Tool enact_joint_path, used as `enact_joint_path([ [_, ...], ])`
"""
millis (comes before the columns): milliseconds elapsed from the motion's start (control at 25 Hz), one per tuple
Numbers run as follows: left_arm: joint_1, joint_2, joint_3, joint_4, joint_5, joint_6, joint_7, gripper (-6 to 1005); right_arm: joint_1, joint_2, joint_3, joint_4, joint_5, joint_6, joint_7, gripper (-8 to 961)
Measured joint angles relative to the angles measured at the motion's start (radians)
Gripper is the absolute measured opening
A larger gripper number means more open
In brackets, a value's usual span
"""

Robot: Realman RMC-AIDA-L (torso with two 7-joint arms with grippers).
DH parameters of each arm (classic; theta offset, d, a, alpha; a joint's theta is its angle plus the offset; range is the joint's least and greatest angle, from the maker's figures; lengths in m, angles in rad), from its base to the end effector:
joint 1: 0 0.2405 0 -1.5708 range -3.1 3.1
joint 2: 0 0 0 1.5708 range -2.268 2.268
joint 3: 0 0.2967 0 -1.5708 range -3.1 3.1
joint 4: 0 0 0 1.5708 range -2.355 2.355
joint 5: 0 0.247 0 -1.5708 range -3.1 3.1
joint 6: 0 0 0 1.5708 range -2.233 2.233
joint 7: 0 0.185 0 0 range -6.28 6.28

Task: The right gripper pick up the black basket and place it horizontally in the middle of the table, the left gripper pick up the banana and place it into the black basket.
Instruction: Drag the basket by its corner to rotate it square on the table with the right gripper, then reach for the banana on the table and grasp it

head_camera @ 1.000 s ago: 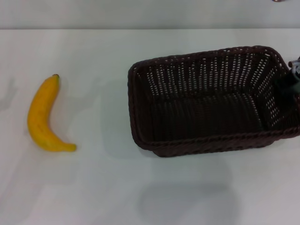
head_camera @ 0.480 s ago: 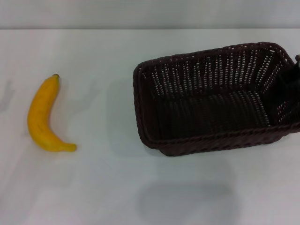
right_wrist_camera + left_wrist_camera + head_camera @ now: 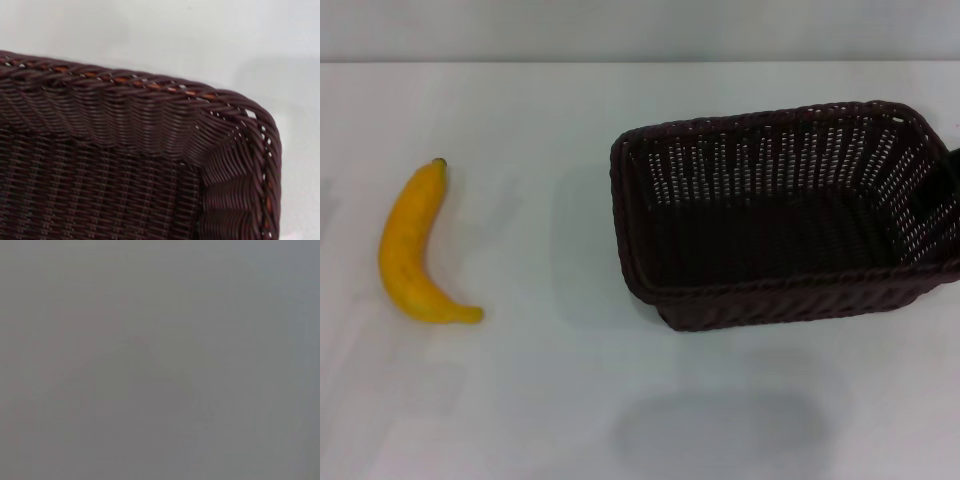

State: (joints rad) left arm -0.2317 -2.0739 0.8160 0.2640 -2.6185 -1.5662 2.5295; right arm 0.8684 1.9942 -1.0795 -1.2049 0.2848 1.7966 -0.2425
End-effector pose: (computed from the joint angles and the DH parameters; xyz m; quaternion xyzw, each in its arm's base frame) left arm -0.4091 0.3258 0.0750 -0.5677 -0.1797 -0.4769 0.6465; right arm 0.2119 0.4649 0.0372 -0.7825 0.5270 -0.2146 0.2529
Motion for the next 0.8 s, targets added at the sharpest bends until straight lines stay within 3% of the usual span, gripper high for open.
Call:
enact_joint_path([
  [200,0.011,0.003,0.000,0.003,0.002,-0.004,-0.053,887,-0.025,-0.008,0.010,-0.078,0.007,-0.003,-0.033,786],
  [400,0.026,0.048,0.007,0.034,0.073,0.015,-0.212,887,-0.060,0.009,0.149,-0.201,0.046,-0.057,-0.176,804],
  [520,0.056,0.071,0.007,0.139,0.175,0.095,-0.378,887,-0.145,0.013,0.196,-0.281,0.141,-0.143,-0.280,802],
  [800,0.110,0.077,0.002,0.588,0.626,0.374,-1.010,873,-0.401,0.013,0.199,-0.280,0.511,-0.536,-0.605,804],
])
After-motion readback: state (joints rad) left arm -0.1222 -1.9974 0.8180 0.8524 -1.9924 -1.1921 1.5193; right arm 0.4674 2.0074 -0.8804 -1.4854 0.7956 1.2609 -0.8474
